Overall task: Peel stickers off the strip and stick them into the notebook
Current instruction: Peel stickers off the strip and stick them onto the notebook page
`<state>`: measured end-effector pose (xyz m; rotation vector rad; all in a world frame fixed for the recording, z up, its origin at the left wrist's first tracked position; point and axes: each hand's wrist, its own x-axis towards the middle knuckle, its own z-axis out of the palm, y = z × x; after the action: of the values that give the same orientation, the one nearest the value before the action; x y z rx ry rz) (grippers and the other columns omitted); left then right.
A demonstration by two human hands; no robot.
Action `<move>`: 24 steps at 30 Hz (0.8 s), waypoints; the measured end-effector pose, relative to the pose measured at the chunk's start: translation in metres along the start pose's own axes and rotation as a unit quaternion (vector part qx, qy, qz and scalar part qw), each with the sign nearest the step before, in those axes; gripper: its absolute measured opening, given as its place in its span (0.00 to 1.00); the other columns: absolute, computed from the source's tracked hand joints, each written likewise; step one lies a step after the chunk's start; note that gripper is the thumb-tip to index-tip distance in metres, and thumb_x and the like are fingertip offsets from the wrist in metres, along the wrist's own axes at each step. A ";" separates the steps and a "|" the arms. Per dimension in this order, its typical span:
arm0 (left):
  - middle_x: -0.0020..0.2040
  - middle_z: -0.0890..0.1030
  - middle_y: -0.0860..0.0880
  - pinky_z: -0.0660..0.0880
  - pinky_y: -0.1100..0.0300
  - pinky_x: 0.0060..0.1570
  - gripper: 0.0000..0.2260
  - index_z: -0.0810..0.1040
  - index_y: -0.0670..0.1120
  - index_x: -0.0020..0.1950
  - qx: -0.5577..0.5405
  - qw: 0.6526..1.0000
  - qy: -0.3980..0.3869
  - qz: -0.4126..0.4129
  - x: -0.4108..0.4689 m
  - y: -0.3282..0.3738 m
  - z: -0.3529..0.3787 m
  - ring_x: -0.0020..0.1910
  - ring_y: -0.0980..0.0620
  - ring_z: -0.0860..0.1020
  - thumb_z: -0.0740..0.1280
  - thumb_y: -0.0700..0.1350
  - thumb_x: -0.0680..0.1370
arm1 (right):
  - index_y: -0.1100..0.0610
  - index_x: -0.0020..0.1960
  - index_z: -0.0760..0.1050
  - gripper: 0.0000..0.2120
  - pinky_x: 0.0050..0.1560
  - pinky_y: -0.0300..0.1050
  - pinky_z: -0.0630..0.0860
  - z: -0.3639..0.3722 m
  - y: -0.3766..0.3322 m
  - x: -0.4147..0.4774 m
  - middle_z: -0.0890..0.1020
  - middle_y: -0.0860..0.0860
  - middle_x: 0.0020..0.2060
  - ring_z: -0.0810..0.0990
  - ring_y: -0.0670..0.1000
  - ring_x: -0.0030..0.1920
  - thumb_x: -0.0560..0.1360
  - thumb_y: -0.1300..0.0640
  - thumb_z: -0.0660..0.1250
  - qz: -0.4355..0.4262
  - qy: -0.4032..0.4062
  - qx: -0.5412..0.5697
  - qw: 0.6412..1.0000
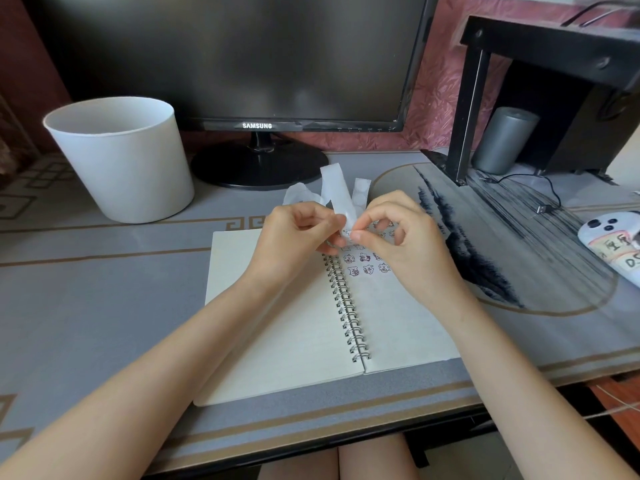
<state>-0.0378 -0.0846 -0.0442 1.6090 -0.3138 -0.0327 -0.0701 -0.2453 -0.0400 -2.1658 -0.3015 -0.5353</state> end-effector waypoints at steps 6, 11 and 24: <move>0.32 0.81 0.46 0.80 0.62 0.38 0.07 0.79 0.40 0.40 -0.003 1.000 0.009 0.003 0.001 0.001 -0.001 0.33 0.54 0.80 0.68 0.39 0.77 | 0.52 0.40 0.78 0.06 0.40 0.35 0.70 -0.010 -0.006 -0.003 0.81 0.45 0.38 0.76 0.43 0.39 0.71 0.61 0.72 0.058 -0.014 0.120 0.991; 0.33 0.81 0.44 0.79 0.65 0.37 0.07 0.78 0.38 0.40 -0.012 1.000 0.011 -0.003 0.000 0.002 0.000 0.31 0.56 0.80 0.67 0.39 0.78 | 0.56 0.42 0.79 0.02 0.29 0.28 0.65 -0.033 0.006 -0.009 0.79 0.46 0.30 0.73 0.39 0.28 0.72 0.61 0.71 0.192 0.015 0.144 0.971; 0.32 0.81 0.47 0.78 0.66 0.37 0.07 0.79 0.37 0.42 -0.006 1.000 0.011 -0.009 0.000 0.001 0.000 0.31 0.57 0.80 0.67 0.39 0.78 | 0.61 0.42 0.80 0.02 0.21 0.27 0.62 -0.059 0.047 -0.021 0.78 0.47 0.25 0.69 0.39 0.20 0.71 0.62 0.72 0.319 0.038 0.079 0.944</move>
<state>-0.0382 -0.0850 -0.0433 1.5991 -0.2827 -0.0301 -0.0864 -0.3211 -0.0509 -1.9319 0.3850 -0.2097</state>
